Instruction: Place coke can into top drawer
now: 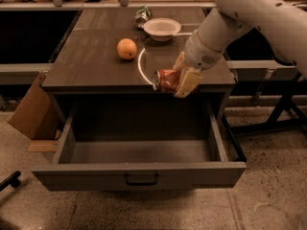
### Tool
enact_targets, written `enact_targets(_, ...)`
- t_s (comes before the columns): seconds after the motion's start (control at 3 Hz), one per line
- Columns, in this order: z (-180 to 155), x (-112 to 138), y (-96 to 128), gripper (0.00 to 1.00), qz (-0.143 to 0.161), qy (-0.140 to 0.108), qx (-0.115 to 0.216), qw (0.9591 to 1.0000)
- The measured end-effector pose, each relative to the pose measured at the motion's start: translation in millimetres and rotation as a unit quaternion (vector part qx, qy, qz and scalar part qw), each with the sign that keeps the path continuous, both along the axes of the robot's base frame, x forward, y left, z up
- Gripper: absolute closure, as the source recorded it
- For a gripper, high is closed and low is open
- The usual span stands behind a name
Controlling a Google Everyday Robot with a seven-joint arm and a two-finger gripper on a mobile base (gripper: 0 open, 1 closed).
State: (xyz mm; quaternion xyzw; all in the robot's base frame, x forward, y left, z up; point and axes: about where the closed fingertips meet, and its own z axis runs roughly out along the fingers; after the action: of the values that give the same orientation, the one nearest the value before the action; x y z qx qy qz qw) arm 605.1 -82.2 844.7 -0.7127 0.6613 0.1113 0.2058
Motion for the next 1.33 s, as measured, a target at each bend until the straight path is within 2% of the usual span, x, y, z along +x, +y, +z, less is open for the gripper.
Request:
enact_targets(0.33,13,-19,9,1.0,-0.028,0.023,-0.002,0.9993)
enact_targets(0.67,23,-39,16,1.0,-0.062,0.046,-0.008,0.997)
enact_targets(1.0,14,-57,25,1.0,-0.092,0.072,0.003,0.9931)
enact_targets(1.33,-14,-72,37,1.0,-0.106,0.091,0.031,0.9896)
